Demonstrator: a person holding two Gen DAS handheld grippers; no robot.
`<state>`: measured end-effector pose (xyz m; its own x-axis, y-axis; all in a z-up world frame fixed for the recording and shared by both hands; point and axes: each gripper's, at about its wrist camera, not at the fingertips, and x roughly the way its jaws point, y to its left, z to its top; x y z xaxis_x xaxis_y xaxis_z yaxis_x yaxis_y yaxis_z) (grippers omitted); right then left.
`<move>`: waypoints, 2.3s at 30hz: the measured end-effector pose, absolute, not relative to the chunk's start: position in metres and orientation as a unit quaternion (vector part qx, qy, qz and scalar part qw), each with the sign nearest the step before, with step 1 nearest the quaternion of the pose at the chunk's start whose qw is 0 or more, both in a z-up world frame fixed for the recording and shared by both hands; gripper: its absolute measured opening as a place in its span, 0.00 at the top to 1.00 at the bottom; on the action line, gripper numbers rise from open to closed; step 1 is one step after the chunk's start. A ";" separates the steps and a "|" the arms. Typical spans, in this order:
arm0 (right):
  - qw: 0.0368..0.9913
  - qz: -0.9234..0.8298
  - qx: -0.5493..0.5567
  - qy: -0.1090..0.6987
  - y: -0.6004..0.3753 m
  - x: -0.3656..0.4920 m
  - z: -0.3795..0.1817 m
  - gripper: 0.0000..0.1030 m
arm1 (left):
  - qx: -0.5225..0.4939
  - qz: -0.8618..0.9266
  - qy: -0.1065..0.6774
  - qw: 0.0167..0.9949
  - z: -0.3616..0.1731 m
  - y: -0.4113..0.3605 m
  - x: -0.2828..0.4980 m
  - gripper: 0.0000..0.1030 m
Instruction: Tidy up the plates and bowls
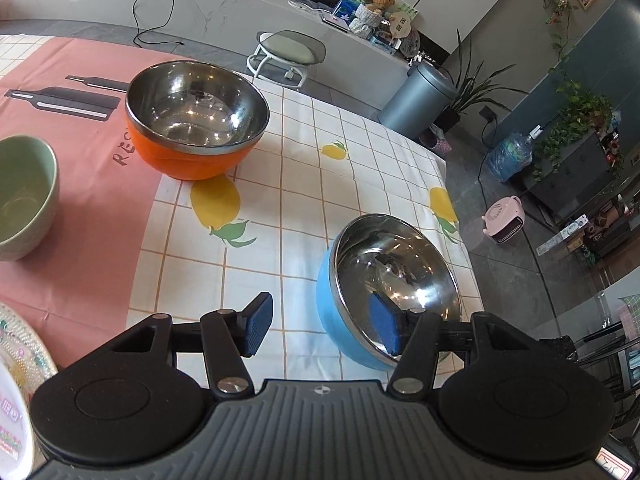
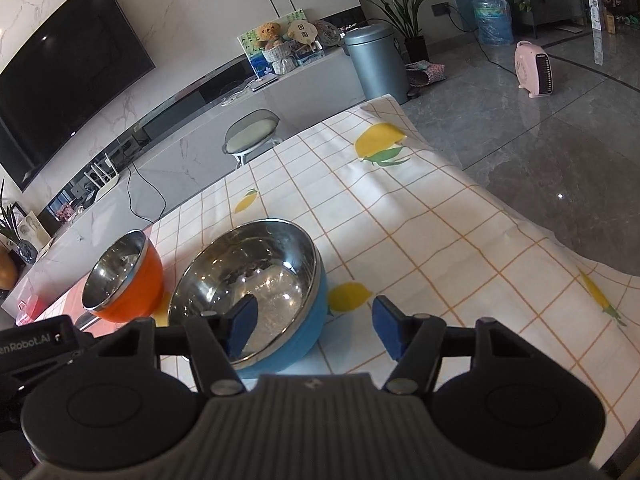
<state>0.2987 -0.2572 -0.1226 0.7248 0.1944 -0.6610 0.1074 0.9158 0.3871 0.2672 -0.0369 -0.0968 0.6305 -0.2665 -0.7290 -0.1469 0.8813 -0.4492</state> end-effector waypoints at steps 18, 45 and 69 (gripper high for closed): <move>0.900 0.024 0.194 0.391 -0.246 0.331 -0.139 0.81 | -0.199 -0.059 0.446 0.871 -0.109 -0.048 0.292 0.84; 0.899 0.088 0.224 0.365 -0.208 0.222 -0.083 0.82 | -0.204 -0.028 0.389 0.898 -0.045 -0.003 0.168 0.85; 0.877 0.097 0.220 0.417 -0.171 0.159 -0.114 0.82 | -0.243 0.001 0.445 0.862 -0.097 0.039 0.109 0.85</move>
<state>0.1590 -0.1709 -0.1144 0.6337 0.3541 -0.6878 0.0131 0.8840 0.4672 0.1089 0.0394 -0.0970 0.6042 -0.2155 -0.7672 -0.2173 0.8817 -0.4188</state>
